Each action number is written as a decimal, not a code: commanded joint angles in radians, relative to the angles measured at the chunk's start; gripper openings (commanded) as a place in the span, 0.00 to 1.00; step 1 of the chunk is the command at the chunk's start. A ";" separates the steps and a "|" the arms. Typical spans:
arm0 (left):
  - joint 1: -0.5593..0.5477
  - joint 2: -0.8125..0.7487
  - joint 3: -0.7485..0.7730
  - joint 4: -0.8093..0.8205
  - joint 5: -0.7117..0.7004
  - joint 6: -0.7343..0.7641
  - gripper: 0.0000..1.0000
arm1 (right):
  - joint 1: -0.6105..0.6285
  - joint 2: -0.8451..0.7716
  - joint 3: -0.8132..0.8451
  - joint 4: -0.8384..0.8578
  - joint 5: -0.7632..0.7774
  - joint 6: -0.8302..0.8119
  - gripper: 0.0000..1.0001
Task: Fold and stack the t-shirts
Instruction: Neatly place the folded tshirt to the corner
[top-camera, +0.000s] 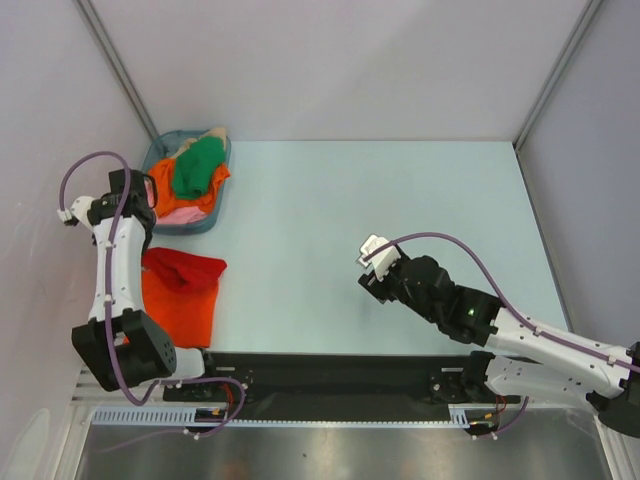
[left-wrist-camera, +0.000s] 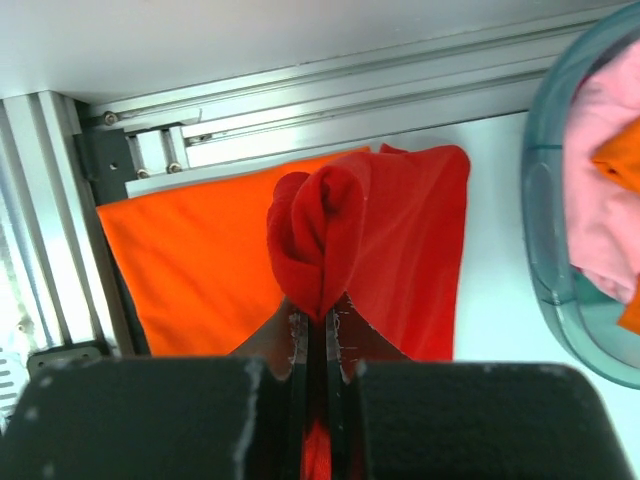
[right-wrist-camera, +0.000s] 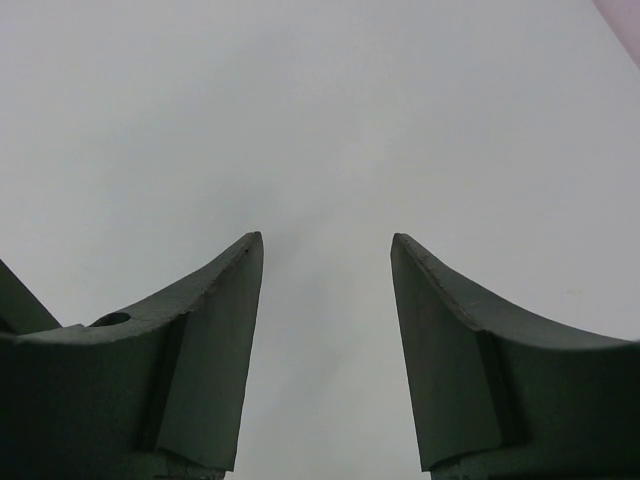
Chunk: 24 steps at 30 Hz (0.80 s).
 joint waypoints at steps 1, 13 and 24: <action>0.044 -0.057 -0.019 0.021 -0.024 0.054 0.00 | -0.005 -0.017 -0.004 0.028 -0.012 0.005 0.59; 0.072 -0.134 -0.134 0.002 0.004 0.040 0.00 | -0.019 -0.011 -0.006 0.034 -0.046 -0.005 0.59; 0.119 -0.188 -0.280 -0.010 0.012 0.025 0.00 | -0.019 -0.045 -0.017 0.025 -0.064 -0.008 0.59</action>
